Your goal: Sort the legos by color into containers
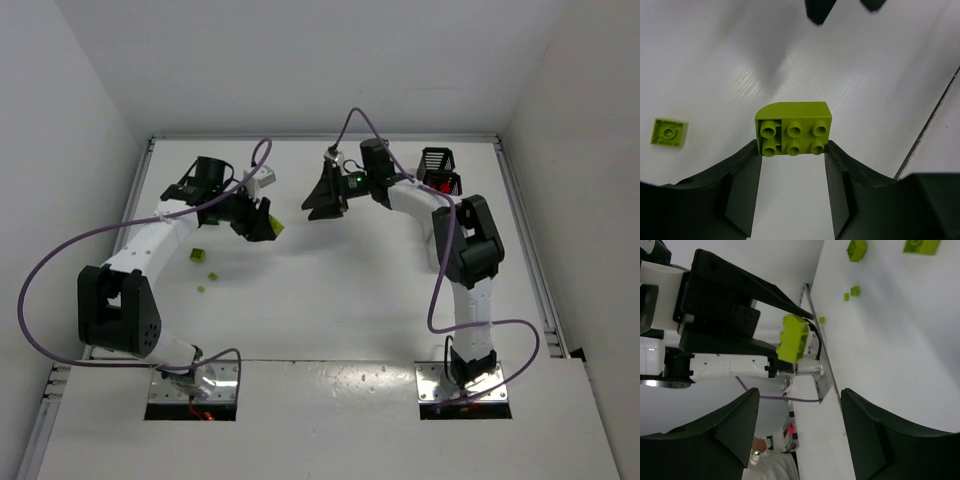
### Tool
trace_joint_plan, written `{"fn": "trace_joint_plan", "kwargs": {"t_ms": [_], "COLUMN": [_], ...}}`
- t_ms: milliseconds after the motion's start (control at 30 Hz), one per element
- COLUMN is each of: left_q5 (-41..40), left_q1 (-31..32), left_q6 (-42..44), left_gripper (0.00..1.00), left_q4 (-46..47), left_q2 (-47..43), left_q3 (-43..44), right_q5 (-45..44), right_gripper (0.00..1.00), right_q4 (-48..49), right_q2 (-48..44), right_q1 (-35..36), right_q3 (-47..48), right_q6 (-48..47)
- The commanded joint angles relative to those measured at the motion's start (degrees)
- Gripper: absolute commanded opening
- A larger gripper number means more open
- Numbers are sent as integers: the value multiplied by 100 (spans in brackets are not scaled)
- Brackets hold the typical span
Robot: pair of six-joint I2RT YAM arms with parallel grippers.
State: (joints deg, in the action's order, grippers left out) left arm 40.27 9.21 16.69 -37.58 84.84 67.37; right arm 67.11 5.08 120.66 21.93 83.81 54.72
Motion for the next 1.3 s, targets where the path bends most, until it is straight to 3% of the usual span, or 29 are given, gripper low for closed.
{"fn": "trace_joint_plan", "kwargs": {"t_ms": [0,467,567,700,733,833,933,967,1000,1033,1067,1100,1133,1167,1267], "left_q5": [7,-46,-46,-46,-46,-177,-571,-625,-626,-739,-792,-888,-985,-1091,-1521], "left_q1": [326,774,827,889,889,889,828,758,566,477,363,362,301,300,300], "left_q6": [-464,-579,-579,-579,-579,-657,-780,-842,-947,-1044,-1106,-1158,-1159,-1220,-1282], "left_gripper": [27,27,27,27,29,54,70,75,94,100,100,100,100,100,100], "left_q4": [515,577,577,629,629,629,524,524,524,524,524,463,462,462,462], "left_q2": [-222,-2,-2,-2,-2,-55,-204,-204,-274,-275,-275,-275,-205,-152,-12], "left_q3": [47,549,601,601,601,549,488,487,409,408,408,408,408,460,592], "right_q5": [302,584,636,636,636,636,636,584,514,392,-358,-931,-2329,-2978,-4187], "right_gripper": [67,66,47,12,8,0,0,0,0,0,0,0,0,0,0], "right_q4": [670,775,950,1267,1319,1320,445,-507,-1074,-1802,-3558,-4228,-4713,-5057,-5462], "right_q2": [-34,300,352,301,248,20,-331,-646,-797,-920,-1148,-1307,-1482,-1893,-2371], "right_q1": [284,672,725,725,664,576,112,-56,-440,-644,-855,-1014,-1111,-1191,-1559], "right_q3": [232,434,434,250,250,145,13,-48,-49,21,335,486,583,584,373], "right_q6": [487,645,829,1014,1014,936,69,-770,-1301,-1958,-3627,-4453,-5157,-5921,-6506]}}
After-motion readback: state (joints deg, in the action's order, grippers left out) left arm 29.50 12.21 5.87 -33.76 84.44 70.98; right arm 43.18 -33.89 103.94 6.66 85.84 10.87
